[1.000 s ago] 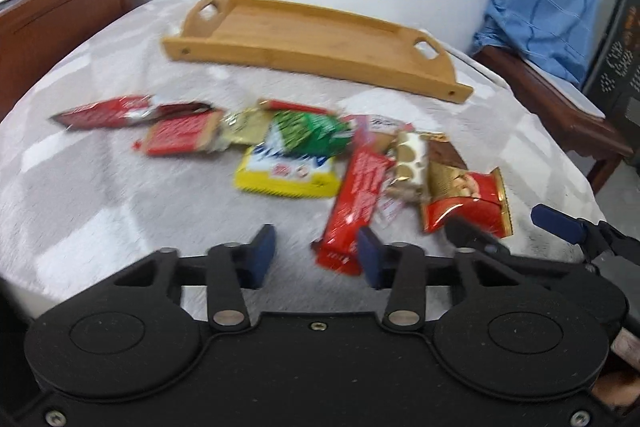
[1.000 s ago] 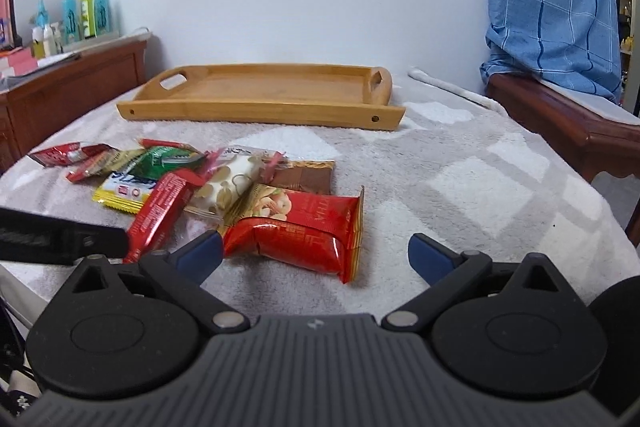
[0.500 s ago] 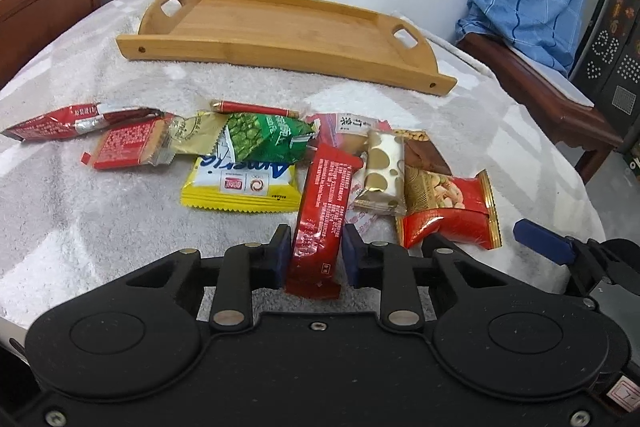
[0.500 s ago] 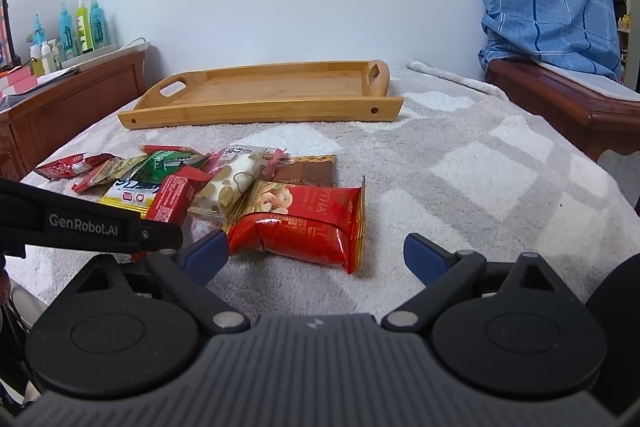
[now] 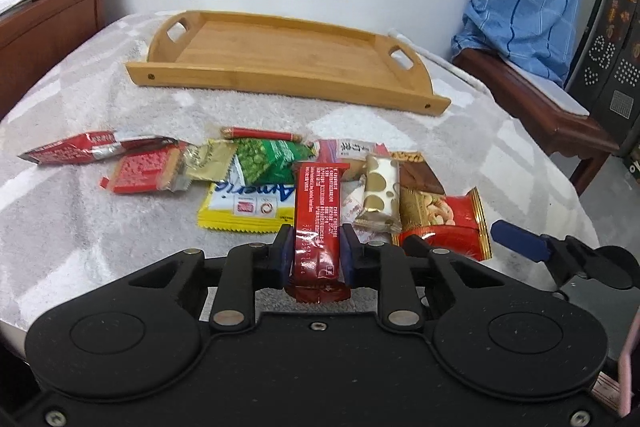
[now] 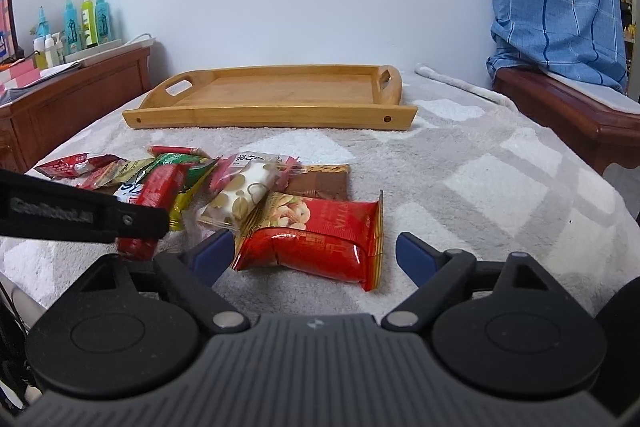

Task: Organize snacks
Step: 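Grasp the red chocolate bar with the left tool while the right tool grasps the red nut bag, then carry the red bar with the left tool while the right tool carries the nut bag to the tray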

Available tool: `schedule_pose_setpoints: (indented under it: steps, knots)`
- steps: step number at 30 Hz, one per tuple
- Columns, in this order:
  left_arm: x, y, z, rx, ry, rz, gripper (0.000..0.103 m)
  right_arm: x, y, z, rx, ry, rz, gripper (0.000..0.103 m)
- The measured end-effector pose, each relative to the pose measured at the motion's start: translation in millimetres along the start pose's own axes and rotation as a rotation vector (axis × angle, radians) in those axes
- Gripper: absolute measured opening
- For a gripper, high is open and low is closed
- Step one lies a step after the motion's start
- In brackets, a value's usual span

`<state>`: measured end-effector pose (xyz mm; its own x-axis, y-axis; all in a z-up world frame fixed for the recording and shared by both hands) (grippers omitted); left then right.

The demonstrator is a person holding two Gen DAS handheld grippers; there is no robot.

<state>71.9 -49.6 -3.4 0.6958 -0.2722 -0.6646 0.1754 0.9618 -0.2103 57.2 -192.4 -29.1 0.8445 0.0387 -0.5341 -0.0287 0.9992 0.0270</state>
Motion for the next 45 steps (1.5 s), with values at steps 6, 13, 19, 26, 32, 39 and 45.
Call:
schedule_pose_setpoints:
  steps: [6,13,19,26,32,39,45]
  knots:
    - [-11,6,8,-0.011,-0.027,0.010,0.022,10,-3,-1,0.051,0.041,0.027,0.088]
    - [-16,13,12,-0.022,-0.036,0.029,0.023,10,0,-1,0.055,0.057,0.023,0.070]
    - [-17,17,14,-0.025,-0.031,0.043,0.022,0,-4,3,0.039,0.054,-0.002,0.068]
    - [-19,18,20,-0.025,-0.036,0.042,0.023,-10,-16,11,0.027,0.050,-0.053,0.066]
    - [-23,20,27,-0.030,-0.041,0.038,0.022,-8,-33,6,0.008,0.098,-0.142,0.065]
    - [-26,23,30,-0.040,-0.020,0.030,0.022,-18,-41,11,0.020,0.094,-0.156,0.065]
    - [-34,22,51,-0.030,-0.034,0.013,0.023,-27,-48,39,0.062,0.062,-0.130,0.065]
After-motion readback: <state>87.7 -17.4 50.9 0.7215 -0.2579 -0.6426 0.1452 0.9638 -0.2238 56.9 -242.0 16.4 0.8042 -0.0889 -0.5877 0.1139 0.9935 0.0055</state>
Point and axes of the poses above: each gripper's, at about its wrist camera, not at the fingertips, and x roughly the way its jaws point, y to its left, z to its top, the point moved 8 cm from there along x, roughly the way its jaws point, and after that the axes turned 2 degrees about -x, right-handed, at the moved point
